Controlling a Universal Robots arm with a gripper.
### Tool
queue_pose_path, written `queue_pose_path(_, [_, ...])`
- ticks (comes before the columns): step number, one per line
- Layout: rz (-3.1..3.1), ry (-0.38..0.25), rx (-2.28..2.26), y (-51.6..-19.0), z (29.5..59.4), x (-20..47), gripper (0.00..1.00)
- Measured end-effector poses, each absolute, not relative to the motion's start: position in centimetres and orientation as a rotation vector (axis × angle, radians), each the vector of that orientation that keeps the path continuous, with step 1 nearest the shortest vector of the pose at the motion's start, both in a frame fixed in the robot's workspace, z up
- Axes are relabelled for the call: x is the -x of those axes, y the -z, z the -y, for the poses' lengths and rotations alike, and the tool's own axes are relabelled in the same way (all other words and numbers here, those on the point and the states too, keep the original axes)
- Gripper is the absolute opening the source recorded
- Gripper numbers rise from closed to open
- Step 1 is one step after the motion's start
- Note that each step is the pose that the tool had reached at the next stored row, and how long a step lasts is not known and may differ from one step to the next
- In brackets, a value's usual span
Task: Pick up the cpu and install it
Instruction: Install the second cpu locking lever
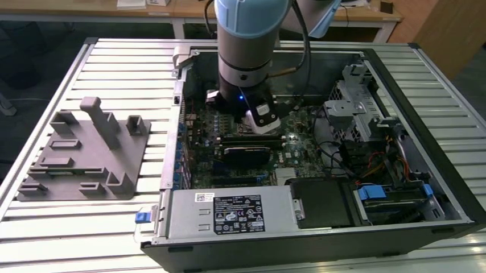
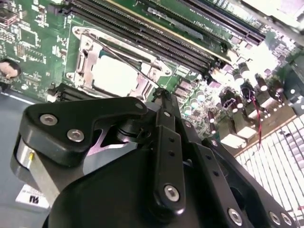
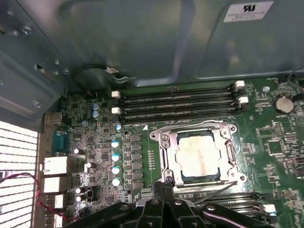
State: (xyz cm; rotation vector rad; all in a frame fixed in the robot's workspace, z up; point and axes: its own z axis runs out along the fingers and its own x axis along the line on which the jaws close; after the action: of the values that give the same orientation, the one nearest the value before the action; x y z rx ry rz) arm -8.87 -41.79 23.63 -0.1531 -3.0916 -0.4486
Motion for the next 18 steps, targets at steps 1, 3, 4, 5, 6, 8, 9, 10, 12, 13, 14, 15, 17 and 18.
queue_pose_path(1, [3.092, 0.449, 0.153, -23.8, 41.8, 8.9, 0.11])
queue_pose_path(3, [3.092, 0.448, 0.153, -24.2, 41.8, 8.9, 0.11])
queue_pose_path(4, [3.092, 0.448, 0.153, -24.3, 41.8, 8.9, 0.11])
queue_pose_path(5, [3.092, 0.448, 0.153, -24.5, 41.8, 8.8, 0.11])
queue_pose_path(6, [3.092, 0.447, 0.153, -24.7, 41.8, 8.8, 0.11])
queue_pose_path(8, [3.093, 0.441, 0.153, -24.8, 41.8, 8.7, 0.11])
queue_pose_path(9, [3.094, 0.434, 0.153, -24.8, 41.8, 8.7, 0.11])
queue_pose_path(10, [3.096, 0.423, 0.155, -24.8, 41.8, 8.5, 0.11])
queue_pose_path(12, [3.101, 0.392, 0.159, -24.8, 41.8, 8.2, 0.11])
queue_pose_path(13, [3.103, 0.378, 0.161, -24.8, 41.8, 8.1, 0.11])
queue_pose_path(14, [3.105, 0.365, 0.162, -24.8, 41.8, 7.9, 0.11])
queue_pose_path(15, [3.107, 0.355, 0.164, -24.8, 41.8, 7.6, 0.11])
queue_pose_path(17, [3.11, 0.339, 0.166, -24.8, 41.8, 7.2, 0.11])
queue_pose_path(18, [3.11, 0.332, 0.167, -24.8, 41.8, 7.0, 0.11])
